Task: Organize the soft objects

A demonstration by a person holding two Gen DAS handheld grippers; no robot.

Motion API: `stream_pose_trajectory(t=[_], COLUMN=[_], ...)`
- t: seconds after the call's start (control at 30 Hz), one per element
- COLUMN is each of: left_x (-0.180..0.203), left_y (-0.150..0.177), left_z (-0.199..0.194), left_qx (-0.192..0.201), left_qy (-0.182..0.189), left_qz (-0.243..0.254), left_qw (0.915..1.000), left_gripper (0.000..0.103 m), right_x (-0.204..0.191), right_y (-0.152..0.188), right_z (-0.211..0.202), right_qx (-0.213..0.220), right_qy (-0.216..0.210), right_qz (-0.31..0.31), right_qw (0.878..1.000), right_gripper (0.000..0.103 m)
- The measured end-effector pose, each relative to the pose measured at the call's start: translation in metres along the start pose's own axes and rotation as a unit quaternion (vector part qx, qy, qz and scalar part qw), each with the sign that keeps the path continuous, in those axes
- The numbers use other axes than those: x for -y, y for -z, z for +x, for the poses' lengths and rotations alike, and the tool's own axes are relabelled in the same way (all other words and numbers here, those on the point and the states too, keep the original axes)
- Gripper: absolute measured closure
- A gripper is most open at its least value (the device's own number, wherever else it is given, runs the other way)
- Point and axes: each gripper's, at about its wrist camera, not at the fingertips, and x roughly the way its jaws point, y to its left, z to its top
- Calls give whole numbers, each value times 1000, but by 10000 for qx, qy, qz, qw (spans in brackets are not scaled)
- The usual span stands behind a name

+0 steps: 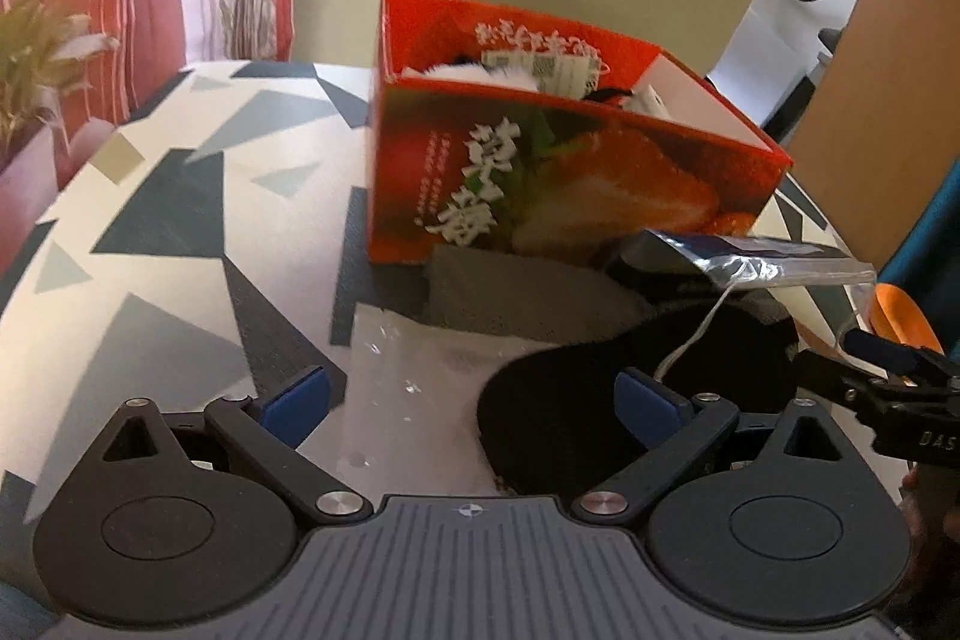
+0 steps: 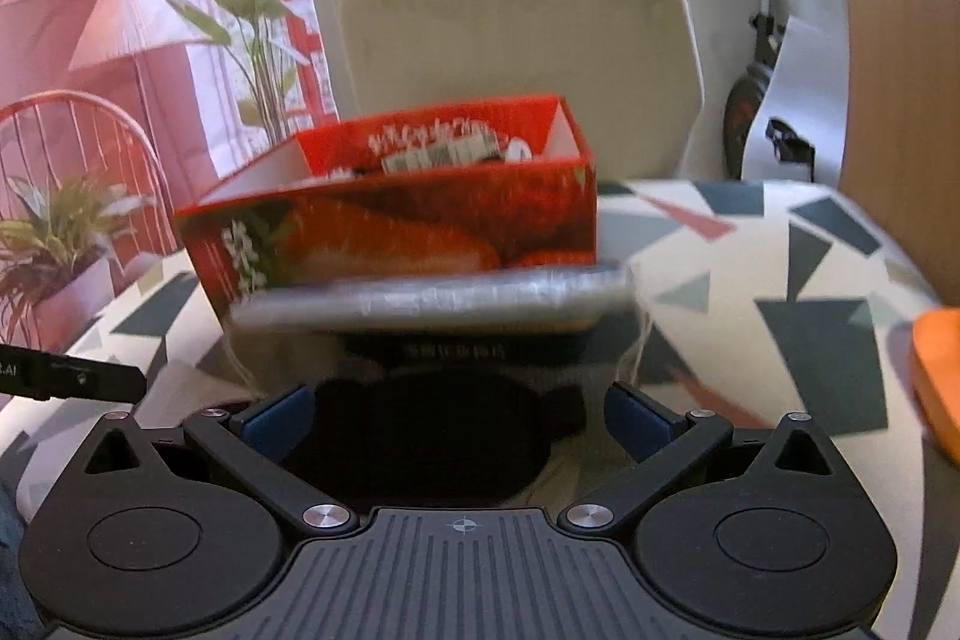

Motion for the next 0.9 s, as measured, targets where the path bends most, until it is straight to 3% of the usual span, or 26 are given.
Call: stream_pose_trajectory(t=[0.27, 0.43, 0.7, 0.9], left_x=[-7, -3, 8, 7], left_y=[4, 7, 12, 15], left_z=[9, 15, 34, 37], left_qx=[-182, -290, -644, -572], left_qy=[124, 427, 552, 567], left_qz=[-230, -218, -104, -18], left_qw=[9995, 9984, 9963, 9967], left_gripper=[15, 36, 38, 37], right_x=[5, 12, 20, 24], right_y=[8, 8, 1, -1], right_z=[14, 24, 38, 52], right_qx=[-188, -323, -399, -539], right_qy=[-10, -28, -49, -120], right_qz=[89, 196, 253, 345], right_qw=[9998, 9993, 9989, 9979], right_gripper=[5, 13, 16, 17])
